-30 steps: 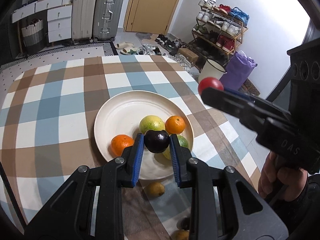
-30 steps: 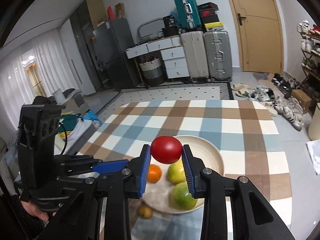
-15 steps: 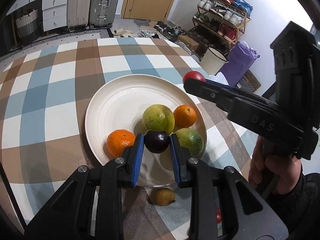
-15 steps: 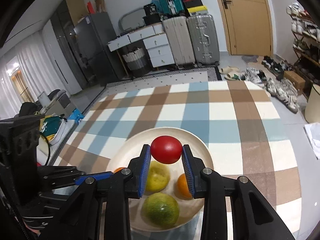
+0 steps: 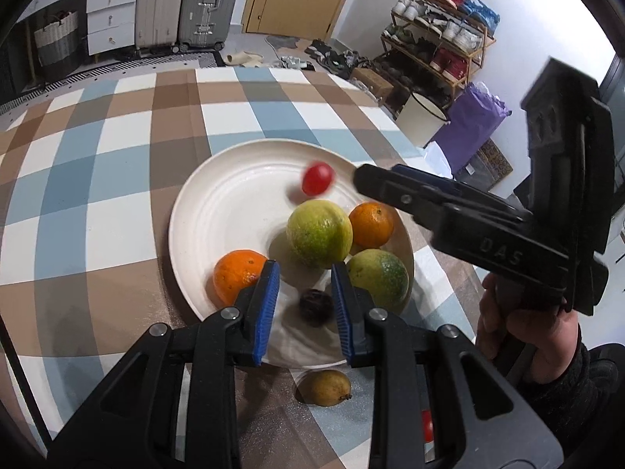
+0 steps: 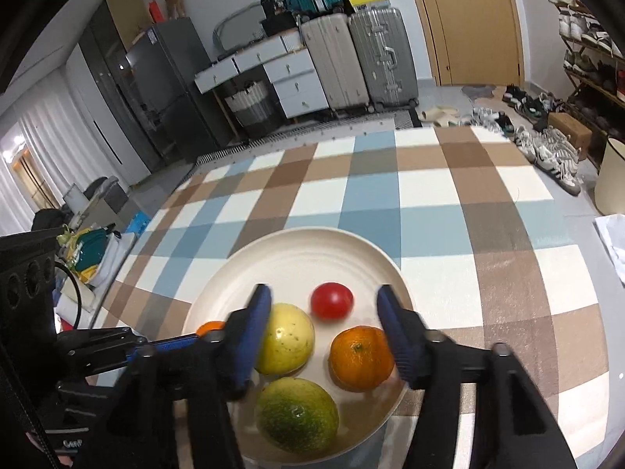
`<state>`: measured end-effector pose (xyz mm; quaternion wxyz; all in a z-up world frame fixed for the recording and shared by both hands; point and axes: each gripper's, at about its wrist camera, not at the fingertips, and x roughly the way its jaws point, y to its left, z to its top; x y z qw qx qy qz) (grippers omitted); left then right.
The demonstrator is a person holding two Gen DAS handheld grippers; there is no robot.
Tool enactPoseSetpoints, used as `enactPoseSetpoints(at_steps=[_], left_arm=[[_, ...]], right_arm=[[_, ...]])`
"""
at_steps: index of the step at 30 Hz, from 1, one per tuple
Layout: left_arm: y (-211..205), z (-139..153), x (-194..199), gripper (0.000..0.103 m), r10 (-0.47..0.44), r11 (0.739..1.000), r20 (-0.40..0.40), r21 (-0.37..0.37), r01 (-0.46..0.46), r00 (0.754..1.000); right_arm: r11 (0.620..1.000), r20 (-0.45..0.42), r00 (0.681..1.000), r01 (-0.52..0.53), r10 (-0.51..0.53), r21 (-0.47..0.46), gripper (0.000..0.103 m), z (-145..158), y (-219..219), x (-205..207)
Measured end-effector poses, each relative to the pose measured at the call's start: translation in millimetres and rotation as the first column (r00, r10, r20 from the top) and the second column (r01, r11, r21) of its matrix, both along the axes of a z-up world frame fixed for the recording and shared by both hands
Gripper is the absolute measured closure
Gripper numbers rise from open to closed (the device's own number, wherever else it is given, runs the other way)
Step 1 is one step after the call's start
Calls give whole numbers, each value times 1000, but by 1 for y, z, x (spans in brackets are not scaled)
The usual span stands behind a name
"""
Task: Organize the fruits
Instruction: 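Carry the plum and tomato onto the cream plate and open both tools, then withdraw both tools from the plate toward the remaining fruit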
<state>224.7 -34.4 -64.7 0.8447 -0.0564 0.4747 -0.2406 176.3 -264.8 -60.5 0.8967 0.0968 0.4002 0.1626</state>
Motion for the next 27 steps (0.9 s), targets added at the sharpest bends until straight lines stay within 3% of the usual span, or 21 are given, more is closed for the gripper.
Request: enactPoseSetpoints(at_steps=[8, 13, 17, 19, 22, 27], left_arm=[[9, 20, -17, 71, 23, 1000, 40, -3, -23, 999], [15, 29, -37, 50, 81, 996, 63, 26, -83, 995], [15, 40, -57, 41, 112, 992, 105, 47, -118, 988], [14, 46, -68, 31, 123, 990, 133, 55, -131, 984], [14, 57, -84, 24, 132, 989, 162, 48, -142, 978], [15, 67, -104, 21, 164, 982, 177, 60, -177, 970]], right_arm=[[999, 66, 997, 36, -37, 9, 29, 25, -13, -26], [999, 92, 995, 37, -38, 13, 24, 38, -16, -50], [1000, 109, 994, 28, -28, 1, 21, 47, -14, -71], [1000, 117, 993, 26, -26, 3, 20, 52, -13, -82], [1000, 131, 991, 24, -25, 6, 17, 58, -12, -99], [1000, 167, 986, 15, -15, 0, 13, 68, -11, -126]])
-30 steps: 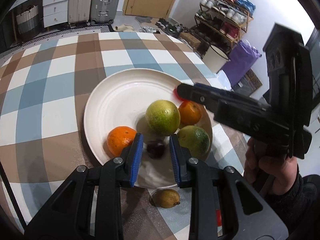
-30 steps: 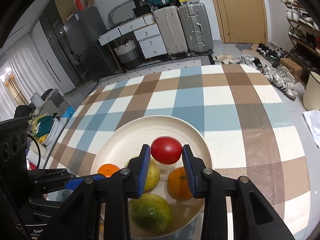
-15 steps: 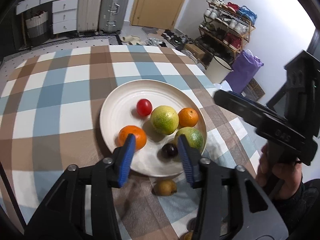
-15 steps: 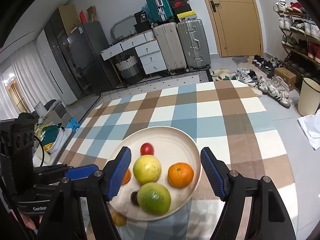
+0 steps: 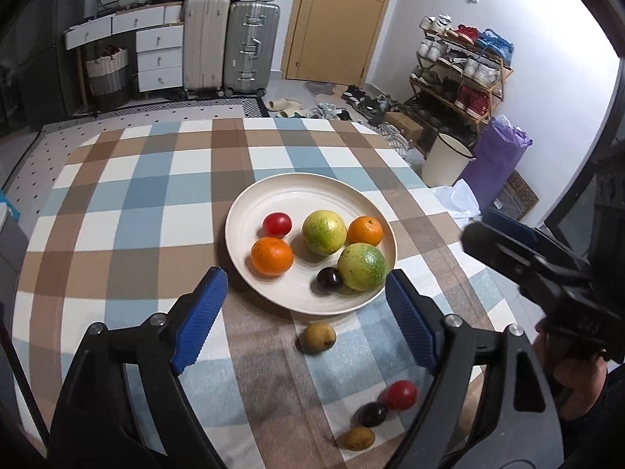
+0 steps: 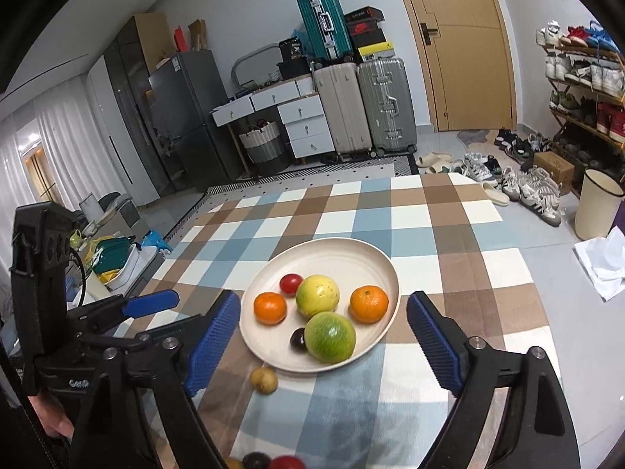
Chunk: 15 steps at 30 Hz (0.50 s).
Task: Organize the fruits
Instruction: 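Withdraw both tools from the plate toward the remaining fruit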
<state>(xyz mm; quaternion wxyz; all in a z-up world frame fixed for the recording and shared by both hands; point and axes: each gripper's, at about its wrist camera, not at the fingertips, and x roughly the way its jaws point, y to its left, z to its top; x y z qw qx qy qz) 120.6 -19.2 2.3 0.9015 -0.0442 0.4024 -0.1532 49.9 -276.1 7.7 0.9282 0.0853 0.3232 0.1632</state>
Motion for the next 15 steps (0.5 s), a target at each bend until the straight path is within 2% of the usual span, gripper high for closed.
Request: enactPoseSetpoints(at_steps=[9, 15], left_arm=[[3, 9, -30, 16, 28, 999, 26, 29, -29, 999], [10, 11, -52, 3, 56, 998, 51, 25, -57, 997]], right_arm=[[1000, 55, 998, -14, 14, 5, 6, 15, 0, -39], [1000, 86, 996, -26, 27, -9, 5, 21, 2, -61]])
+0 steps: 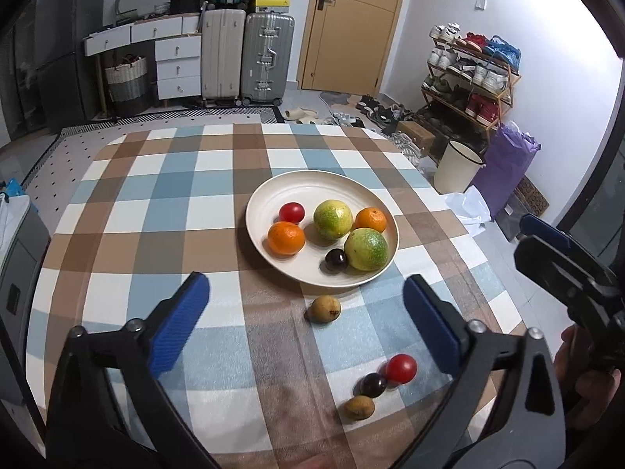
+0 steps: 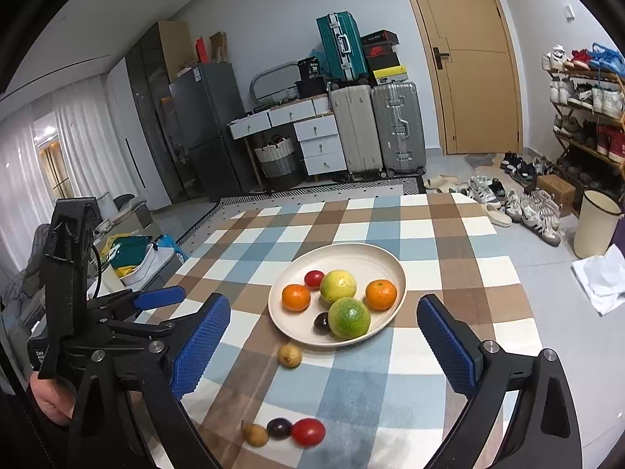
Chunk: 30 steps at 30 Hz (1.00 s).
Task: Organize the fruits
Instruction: 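Withdraw both tools from the plate toward the remaining fruit, then close the left tool on the small brown fruit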
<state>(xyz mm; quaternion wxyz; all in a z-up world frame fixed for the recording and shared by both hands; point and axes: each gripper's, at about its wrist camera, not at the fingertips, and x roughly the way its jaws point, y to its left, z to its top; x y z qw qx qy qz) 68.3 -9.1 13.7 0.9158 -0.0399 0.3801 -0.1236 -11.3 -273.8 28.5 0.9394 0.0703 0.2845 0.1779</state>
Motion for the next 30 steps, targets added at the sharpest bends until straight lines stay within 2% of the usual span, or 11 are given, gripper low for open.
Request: enactPoseSetpoints(at_steps=[9, 18, 30], left_arm=[[14, -7, -23, 1, 37, 999, 11, 12, -37, 999], [19, -29, -35, 1, 33, 999, -21, 1, -33, 999], [9, -70, -44, 1, -64, 998, -88, -27, 62, 994]], right_arm=[[1000, 23, 1000, -4, 4, -22, 3, -6, 0, -27], [999, -35, 999, -13, 12, -39, 3, -29, -1, -38], [999, -120, 992, -36, 32, -36, 3, -64, 3, -39]])
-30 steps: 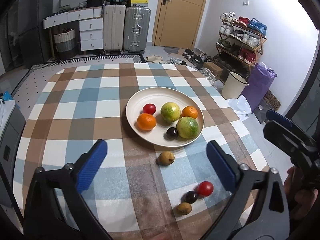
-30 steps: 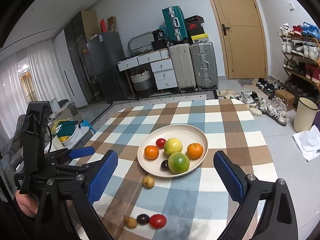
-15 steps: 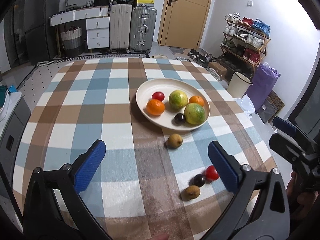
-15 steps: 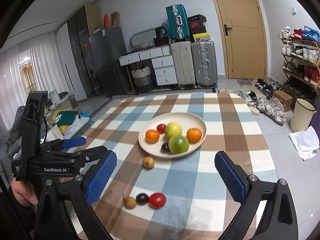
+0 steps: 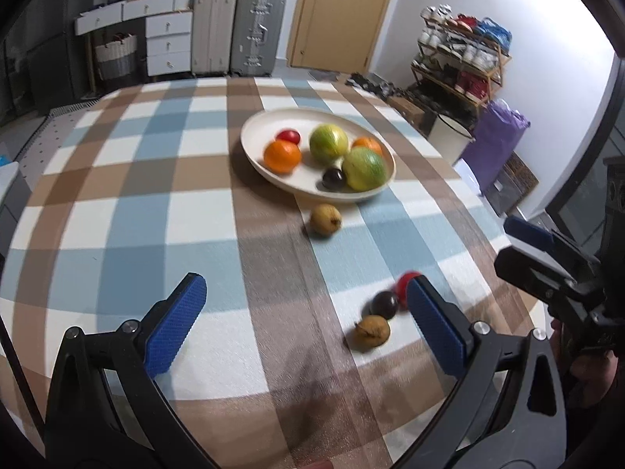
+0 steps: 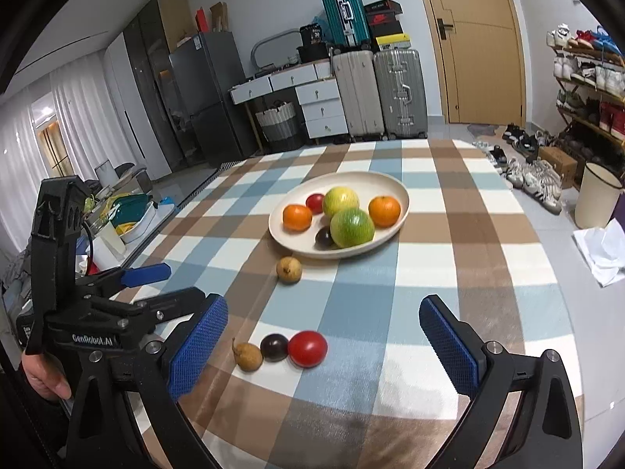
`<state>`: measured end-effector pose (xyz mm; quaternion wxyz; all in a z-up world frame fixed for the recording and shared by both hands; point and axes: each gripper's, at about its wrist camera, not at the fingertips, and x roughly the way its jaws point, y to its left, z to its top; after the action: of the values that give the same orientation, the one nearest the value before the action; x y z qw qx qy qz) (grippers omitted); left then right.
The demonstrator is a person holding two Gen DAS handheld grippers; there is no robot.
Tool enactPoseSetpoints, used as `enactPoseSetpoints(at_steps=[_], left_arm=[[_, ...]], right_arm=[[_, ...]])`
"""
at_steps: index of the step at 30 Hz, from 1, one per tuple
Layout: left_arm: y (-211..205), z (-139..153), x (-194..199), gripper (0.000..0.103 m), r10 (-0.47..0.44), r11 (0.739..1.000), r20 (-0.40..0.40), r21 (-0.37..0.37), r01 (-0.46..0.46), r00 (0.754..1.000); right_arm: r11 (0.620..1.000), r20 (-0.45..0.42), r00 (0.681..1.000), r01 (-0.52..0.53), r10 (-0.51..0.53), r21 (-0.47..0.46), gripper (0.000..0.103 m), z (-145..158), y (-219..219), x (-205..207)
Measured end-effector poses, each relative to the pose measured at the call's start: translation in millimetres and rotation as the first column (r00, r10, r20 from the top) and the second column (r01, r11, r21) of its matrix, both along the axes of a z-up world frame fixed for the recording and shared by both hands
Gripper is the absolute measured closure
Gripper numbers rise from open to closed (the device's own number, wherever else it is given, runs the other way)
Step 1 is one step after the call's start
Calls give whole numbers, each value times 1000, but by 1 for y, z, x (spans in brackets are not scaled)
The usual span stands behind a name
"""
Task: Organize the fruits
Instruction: 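Close the left tool on the small brown fruit, then lift the brown fruit with the left tool while the right tool approaches the tomato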
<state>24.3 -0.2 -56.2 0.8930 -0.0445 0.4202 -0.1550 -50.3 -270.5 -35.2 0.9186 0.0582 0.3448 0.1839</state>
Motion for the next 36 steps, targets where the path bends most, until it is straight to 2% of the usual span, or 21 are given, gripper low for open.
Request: enactPoseSetpoints(at_steps=[7, 12, 14, 19, 23, 25, 29, 31, 33, 36], left_arm=[[-9, -31, 0, 1, -32, 999, -61, -12, 32, 998], [-17, -43, -1, 4, -57, 998, -74, -5, 57, 996], [-20, -44, -2, 9, -67, 998, -68, 8, 67, 995], [-28, -47, -4, 31, -115, 993, -73, 11, 116, 991], [-32, -48, -7, 39, -155, 988, -73, -14, 154, 985], [-34, -50, -6, 50, -172, 985, -82, -17, 172, 982], [-38, -51, -8, 62, -205, 979, -83, -21, 204, 975], [-38, -50, -9, 73, -223, 974, -85, -44, 220, 971], [-37, -48, -10, 79, -230, 972, -72, -57, 227, 970], [-35, -47, -11, 79, -241, 969, -71, -78, 236, 968]], right_arm=[[997, -18, 1000, -25, 24, -67, 3, -15, 7, -5], [998, -41, 999, -21, 19, -56, 3, -24, 6, -8], [999, -49, 999, -19, 17, -49, 3, -27, 6, -8], [999, -51, 999, -17, 15, -44, 3, -28, 5, -8], [999, -53, 998, -15, 13, -38, 3, -27, 5, -9], [999, -49, 999, -15, 13, -30, 3, -26, 5, -10], [1000, -45, 999, -14, 13, -28, 3, -26, 5, -11], [999, -48, 999, -12, 11, -30, 3, -25, 5, -11], [1000, -49, 999, -12, 10, -28, 3, -25, 4, -12], [1000, -49, 999, -9, 8, -24, 3, -25, 3, -12]])
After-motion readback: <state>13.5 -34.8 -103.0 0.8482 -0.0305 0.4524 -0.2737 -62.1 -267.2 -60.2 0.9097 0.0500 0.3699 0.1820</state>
